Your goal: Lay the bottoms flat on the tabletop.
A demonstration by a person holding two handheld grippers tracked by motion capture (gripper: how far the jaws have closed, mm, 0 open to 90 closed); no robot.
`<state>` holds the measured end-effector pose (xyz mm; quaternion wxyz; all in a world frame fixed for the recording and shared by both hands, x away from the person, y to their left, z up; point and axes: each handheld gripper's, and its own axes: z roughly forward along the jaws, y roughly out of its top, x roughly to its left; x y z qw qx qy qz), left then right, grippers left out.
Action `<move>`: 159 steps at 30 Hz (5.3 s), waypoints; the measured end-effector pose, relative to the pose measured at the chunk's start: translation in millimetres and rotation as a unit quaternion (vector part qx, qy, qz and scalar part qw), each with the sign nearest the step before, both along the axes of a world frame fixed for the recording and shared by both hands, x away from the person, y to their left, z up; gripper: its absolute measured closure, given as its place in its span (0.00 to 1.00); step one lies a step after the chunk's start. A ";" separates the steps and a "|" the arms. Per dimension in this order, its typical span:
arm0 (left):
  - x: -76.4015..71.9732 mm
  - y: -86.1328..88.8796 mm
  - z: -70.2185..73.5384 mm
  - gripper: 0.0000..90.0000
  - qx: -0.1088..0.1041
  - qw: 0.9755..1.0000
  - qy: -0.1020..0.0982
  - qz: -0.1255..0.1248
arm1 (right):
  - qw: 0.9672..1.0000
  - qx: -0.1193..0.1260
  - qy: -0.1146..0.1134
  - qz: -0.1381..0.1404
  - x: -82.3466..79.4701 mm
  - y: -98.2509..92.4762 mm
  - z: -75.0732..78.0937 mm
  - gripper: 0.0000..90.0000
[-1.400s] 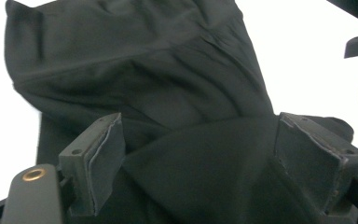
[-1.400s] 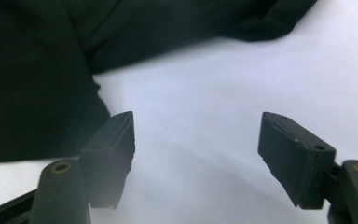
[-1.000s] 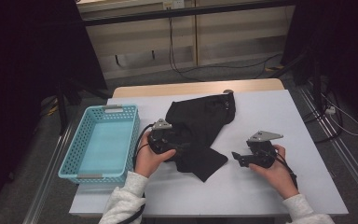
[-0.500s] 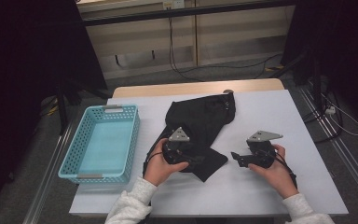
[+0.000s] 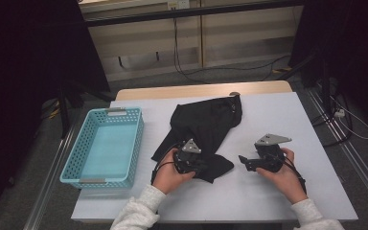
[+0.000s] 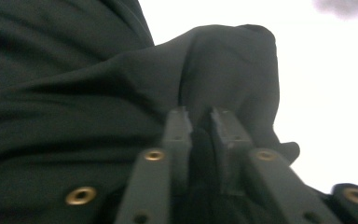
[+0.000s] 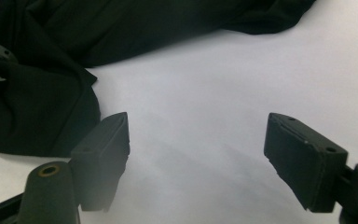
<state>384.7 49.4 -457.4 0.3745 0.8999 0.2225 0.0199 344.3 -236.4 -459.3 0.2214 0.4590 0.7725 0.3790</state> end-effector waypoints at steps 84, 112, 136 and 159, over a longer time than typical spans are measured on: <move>50.2 93.3 68.3 0.97 -0.133 0.960 -0.119 0.216 | 0.998 0.007 0.024 0.058 28.2 88.1 -10.2 0.90; 49.5 93.9 70.8 0.98 -0.130 0.960 -0.123 0.216 | 0.999 0.023 0.042 0.025 22.7 96.2 -10.6 0.51; 47.1 94.7 65.1 0.98 -0.100 0.960 -0.124 0.229 | 1.000 -0.001 -0.004 0.003 -7.1 12.5 21.9 0.95; 38.8 93.4 52.7 0.97 -0.055 0.967 -0.115 0.219 | 0.997 0.019 0.019 0.068 -13.0 27.7 16.1 0.56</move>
